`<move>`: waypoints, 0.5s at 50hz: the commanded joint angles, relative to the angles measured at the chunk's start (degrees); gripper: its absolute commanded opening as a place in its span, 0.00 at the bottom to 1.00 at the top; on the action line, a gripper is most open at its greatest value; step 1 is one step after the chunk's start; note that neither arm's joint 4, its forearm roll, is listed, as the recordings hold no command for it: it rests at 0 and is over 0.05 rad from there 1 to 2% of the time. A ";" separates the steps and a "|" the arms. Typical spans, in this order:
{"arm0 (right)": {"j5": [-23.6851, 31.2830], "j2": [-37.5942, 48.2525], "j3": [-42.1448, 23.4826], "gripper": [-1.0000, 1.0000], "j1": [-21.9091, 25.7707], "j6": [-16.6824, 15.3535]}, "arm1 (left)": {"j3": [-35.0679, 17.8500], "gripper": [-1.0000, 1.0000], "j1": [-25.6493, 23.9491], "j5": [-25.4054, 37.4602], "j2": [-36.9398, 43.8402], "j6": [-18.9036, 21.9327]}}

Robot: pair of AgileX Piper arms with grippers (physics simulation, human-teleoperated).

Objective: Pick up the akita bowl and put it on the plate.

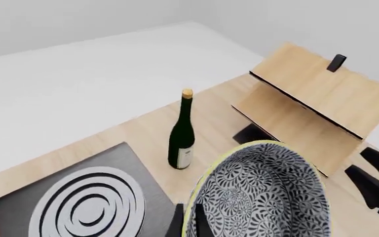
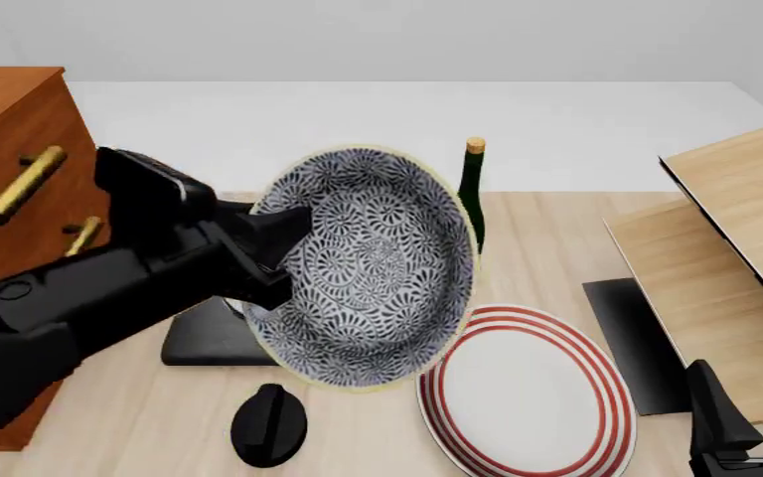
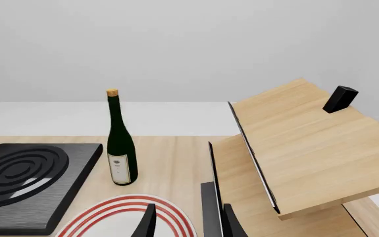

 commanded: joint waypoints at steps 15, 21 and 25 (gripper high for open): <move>0.00 -0.01 0.00 1.00 0.00 0.00 | -1.71 0.00 -8.90 -9.76 13.23 -12.47; 0.00 0.00 0.00 1.00 -0.01 0.01 | -1.67 0.00 -9.24 -11.98 15.84 -13.51; 0.00 -0.01 0.00 1.00 0.00 0.00 | -1.83 0.00 -9.40 -13.15 17.20 -14.52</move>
